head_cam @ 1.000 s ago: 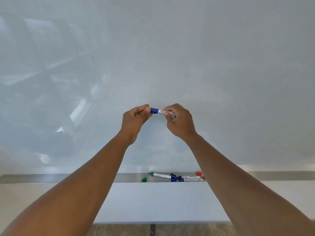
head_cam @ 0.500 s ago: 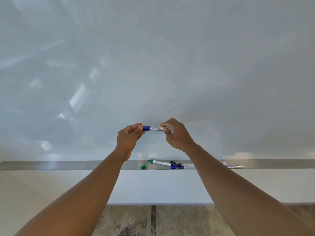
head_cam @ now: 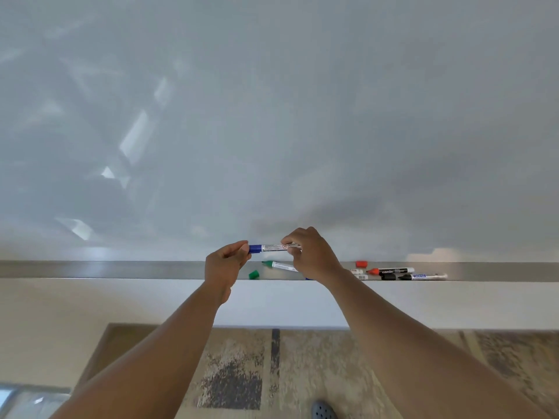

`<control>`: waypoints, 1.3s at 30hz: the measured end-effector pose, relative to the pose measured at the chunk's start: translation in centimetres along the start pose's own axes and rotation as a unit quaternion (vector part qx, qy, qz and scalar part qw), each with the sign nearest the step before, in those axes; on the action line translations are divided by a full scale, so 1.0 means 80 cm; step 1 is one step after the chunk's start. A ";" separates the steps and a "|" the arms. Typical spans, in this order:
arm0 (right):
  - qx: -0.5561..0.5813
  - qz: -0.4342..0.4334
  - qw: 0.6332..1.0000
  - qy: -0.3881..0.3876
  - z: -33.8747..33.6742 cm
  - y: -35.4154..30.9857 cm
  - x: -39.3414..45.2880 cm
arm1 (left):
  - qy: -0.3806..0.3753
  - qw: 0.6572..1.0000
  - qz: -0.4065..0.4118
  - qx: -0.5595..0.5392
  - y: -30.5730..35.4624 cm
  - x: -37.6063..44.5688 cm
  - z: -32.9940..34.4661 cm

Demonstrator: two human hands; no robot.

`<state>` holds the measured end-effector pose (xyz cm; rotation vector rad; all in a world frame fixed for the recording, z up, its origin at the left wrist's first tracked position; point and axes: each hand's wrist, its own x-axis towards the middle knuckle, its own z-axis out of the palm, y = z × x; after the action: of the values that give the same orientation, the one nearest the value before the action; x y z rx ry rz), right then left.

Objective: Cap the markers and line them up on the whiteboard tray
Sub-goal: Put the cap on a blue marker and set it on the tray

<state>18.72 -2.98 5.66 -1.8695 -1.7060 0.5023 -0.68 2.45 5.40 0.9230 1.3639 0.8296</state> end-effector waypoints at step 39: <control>-0.085 0.064 0.985 -0.136 0.126 0.070 0.017 | 0.097 0.925 -0.074 0.359 -0.094 0.091 0.022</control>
<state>17.12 -0.39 -5.52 -2.1231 -1.8589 0.7126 1.15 5.73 -4.54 1.2938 1.9419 0.2908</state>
